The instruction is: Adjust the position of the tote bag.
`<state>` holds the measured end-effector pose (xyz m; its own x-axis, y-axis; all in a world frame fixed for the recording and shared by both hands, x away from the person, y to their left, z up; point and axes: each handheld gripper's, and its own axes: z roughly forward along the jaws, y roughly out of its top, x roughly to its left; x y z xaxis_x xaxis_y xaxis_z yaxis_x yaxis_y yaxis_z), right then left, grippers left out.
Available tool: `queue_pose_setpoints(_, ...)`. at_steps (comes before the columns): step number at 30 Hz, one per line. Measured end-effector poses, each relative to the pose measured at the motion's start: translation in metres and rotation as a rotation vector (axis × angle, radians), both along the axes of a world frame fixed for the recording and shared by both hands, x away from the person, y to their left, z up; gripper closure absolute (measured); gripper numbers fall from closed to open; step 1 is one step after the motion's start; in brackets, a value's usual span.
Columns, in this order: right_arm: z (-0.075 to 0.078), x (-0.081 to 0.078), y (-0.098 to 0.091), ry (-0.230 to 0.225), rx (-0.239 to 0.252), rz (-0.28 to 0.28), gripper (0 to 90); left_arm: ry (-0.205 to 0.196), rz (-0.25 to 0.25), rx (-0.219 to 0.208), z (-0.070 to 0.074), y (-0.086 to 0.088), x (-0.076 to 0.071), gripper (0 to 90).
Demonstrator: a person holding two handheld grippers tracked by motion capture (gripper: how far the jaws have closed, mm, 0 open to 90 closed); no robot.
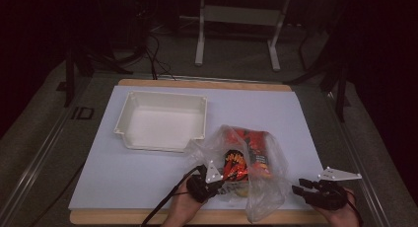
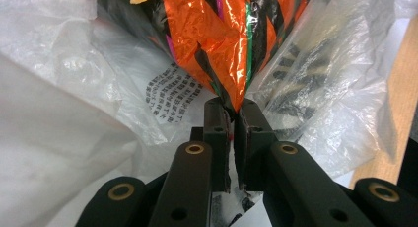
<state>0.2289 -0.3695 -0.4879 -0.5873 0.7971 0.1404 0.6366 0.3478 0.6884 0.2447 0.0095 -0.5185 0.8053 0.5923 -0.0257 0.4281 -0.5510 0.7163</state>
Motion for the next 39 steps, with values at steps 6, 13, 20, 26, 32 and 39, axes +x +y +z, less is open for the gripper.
queue_pose_setpoints(6,0.013,-0.009,0.009,-0.06,0.013,0.06,51.3,0.002,0.003,-0.001,-0.001,0.0,0.0,81.9)
queue_pose_setpoints(13,0.029,-0.018,0.024,-0.12,0.027,0.129,43.9,0.001,0.001,-0.007,-0.001,0.0,0.0,80.6)
queue_pose_setpoints(20,0.03,-0.027,0.044,-0.147,0.109,0.309,27.9,0.003,0.001,-0.018,-0.001,0.0,0.0,79.3)
queue_pose_setpoints(26,0.015,-0.004,0.061,-0.101,0.037,0.205,51.8,-0.004,0.004,-0.02,-0.001,0.0,0.0,84.6)
queue_pose_setpoints(32,0.003,0.018,0.044,-0.052,0.062,0.051,85.9,0.006,0.017,-0.033,0.0,0.004,0.001,87.3)
queue_pose_setpoints(39,-0.013,0.032,0.025,0.019,0.025,-0.062,89.5,0.012,0.034,-0.042,-0.002,0.009,0.003,88.5)
